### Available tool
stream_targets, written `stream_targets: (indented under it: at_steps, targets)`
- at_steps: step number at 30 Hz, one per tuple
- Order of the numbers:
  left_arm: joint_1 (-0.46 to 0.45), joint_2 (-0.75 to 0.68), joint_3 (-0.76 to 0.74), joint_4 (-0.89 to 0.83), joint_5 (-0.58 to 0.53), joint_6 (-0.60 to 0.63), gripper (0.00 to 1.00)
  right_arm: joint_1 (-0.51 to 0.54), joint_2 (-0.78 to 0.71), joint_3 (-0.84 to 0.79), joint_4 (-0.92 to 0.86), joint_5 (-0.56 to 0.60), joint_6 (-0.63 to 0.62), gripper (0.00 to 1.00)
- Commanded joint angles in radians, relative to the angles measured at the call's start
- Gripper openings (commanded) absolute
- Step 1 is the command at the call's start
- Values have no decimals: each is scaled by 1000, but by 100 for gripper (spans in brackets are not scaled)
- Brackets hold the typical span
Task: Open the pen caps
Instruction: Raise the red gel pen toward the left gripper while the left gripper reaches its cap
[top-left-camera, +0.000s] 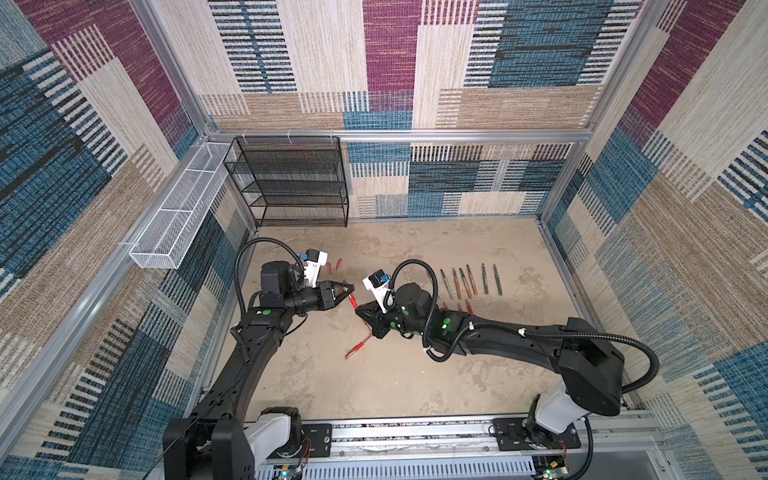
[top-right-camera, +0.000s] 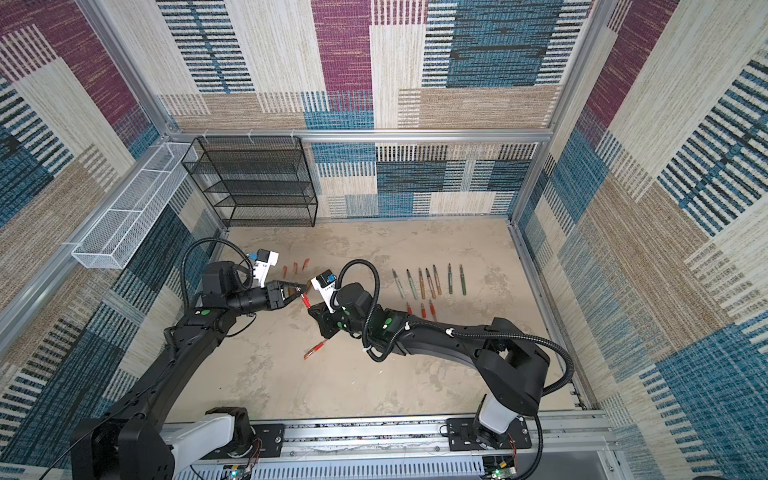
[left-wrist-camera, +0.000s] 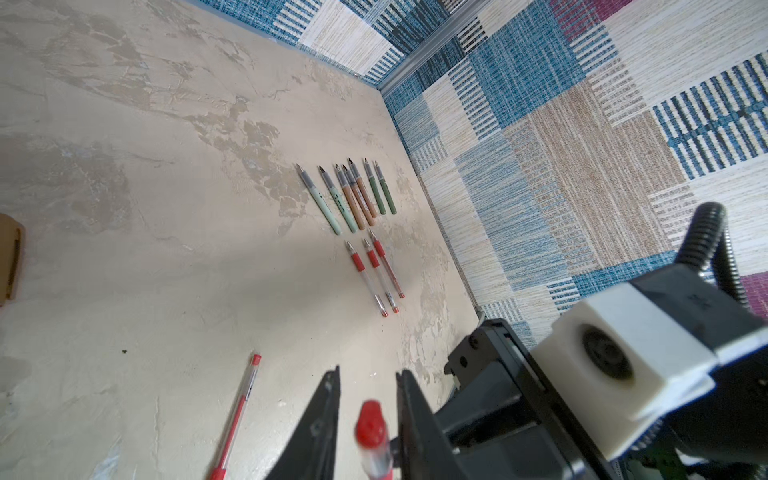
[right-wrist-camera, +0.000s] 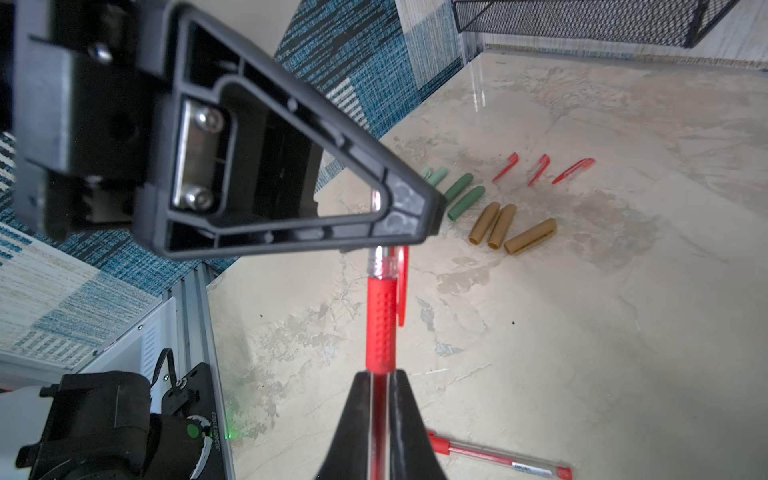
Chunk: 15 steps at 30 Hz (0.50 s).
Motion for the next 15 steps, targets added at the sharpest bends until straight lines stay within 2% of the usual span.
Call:
stream_targets:
  at_steps: [1,3,4,7,11,15]
  targets:
    - [-6,2,-7,40,-3,2,18,5,11,18,43,-6,0,0]
    - [-7,3,-2,40,6,-2,3,6,22,45,10,-4,-8,0]
    - [-7,3,1,40,9,-2,0,6,20,42,16,-1,-9,0]
    - [-7,0,-6,40,-2,3,0,7,16,12,60,-4,-3,0]
    - [-5,2,-3,45,7,-1,0,11,52,44,5,-11,0,13]
    - [-5,1,-9,45,-4,7,0,12,52,14,36,-5,4,15]
